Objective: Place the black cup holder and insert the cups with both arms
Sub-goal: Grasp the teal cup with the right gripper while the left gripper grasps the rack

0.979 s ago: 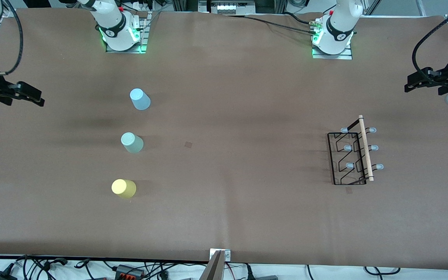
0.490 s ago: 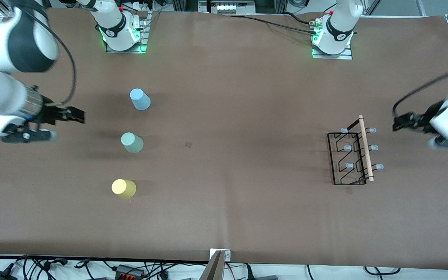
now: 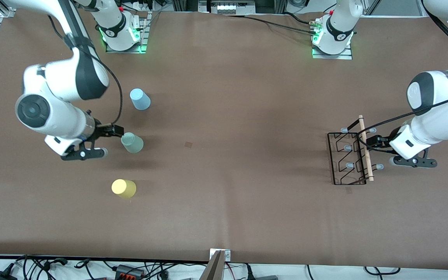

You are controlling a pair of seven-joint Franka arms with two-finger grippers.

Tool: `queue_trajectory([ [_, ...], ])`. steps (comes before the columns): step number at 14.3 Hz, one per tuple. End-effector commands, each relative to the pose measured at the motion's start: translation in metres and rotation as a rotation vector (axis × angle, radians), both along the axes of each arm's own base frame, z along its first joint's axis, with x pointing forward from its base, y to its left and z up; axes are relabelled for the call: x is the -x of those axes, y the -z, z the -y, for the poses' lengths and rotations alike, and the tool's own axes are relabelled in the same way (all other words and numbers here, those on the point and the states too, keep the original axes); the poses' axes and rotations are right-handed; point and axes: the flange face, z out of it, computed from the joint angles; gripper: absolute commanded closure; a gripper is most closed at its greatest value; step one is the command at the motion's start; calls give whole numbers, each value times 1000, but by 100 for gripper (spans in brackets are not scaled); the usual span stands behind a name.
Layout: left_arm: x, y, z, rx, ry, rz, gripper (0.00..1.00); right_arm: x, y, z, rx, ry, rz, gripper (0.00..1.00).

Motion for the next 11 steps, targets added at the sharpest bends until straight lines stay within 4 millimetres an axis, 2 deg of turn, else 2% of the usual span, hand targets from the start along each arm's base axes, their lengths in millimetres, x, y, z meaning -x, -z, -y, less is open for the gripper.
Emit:
queue_trajectory([
  [1,12,-5,16,20,-27,2,2,-9,33,1,6,63,3,0],
  [3,13,-4,30,27,-35,-2,7,-6,47,-14,12,69,-8,0],
  [5,17,5,31,23,-60,-21,17,-3,48,-24,17,84,-5,0],
  [11,21,15,36,23,-70,-37,62,-3,71,-24,25,83,-30,0],
])
